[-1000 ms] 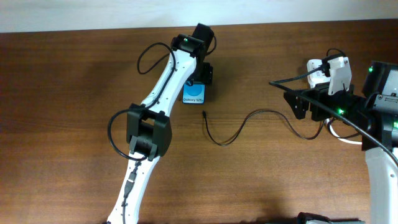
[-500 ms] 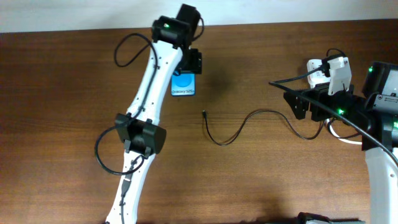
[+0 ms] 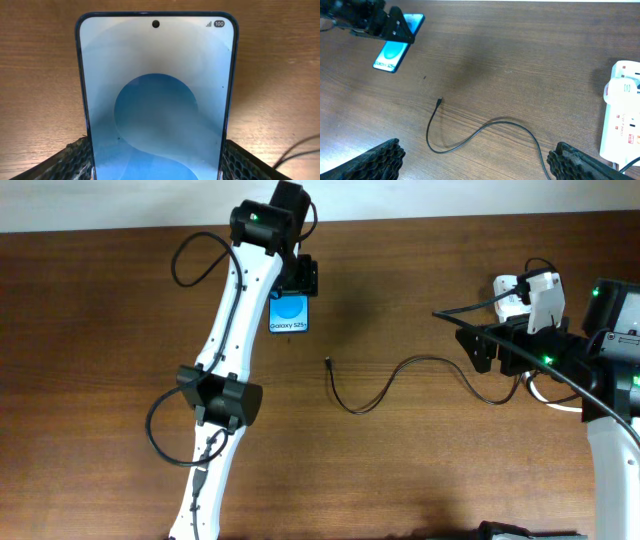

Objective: Plug charger to phone and switch on socket
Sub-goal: 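Lift the phone with the left gripper and tilt it upright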

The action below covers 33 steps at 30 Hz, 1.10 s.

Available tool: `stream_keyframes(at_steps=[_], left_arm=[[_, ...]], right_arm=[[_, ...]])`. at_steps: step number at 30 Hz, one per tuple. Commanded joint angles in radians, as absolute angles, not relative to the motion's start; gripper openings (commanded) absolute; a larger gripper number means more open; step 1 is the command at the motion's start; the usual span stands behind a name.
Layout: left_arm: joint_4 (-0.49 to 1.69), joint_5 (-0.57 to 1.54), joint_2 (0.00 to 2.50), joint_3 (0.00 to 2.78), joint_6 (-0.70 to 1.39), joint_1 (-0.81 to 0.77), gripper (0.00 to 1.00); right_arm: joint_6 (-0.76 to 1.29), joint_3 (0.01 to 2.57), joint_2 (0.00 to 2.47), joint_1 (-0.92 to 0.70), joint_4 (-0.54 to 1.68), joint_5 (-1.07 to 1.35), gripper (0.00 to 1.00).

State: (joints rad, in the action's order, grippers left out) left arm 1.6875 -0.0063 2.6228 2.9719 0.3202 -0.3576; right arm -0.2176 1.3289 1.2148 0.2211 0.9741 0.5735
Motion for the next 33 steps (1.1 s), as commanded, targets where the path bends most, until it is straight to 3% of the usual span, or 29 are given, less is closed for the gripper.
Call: stream_keyframes(at_steps=[1, 11, 24, 33], left_arm=[[1.689, 0.005, 2.492, 2.999, 0.297, -0.357, 0.00], [1.689, 0.010, 2.374, 2.811, 0.297, -0.357, 0.00], [1.689, 0.023, 2.349, 2.781, 0.294, -0.366, 0.00], [1.689, -0.031, 2.236, 2.578, 0.299, -0.368, 0.00]], right_arm=[[-0.228, 1.350, 1.219, 0.223, 0.977, 0.568, 0.98], [-0.229, 1.350, 1.219, 0.223, 0.976, 0.567, 0.98], [-0.229, 1.350, 1.219, 0.223, 0.977, 0.567, 0.98], [-0.228, 1.350, 1.229, 0.223, 0.976, 0.568, 0.98]])
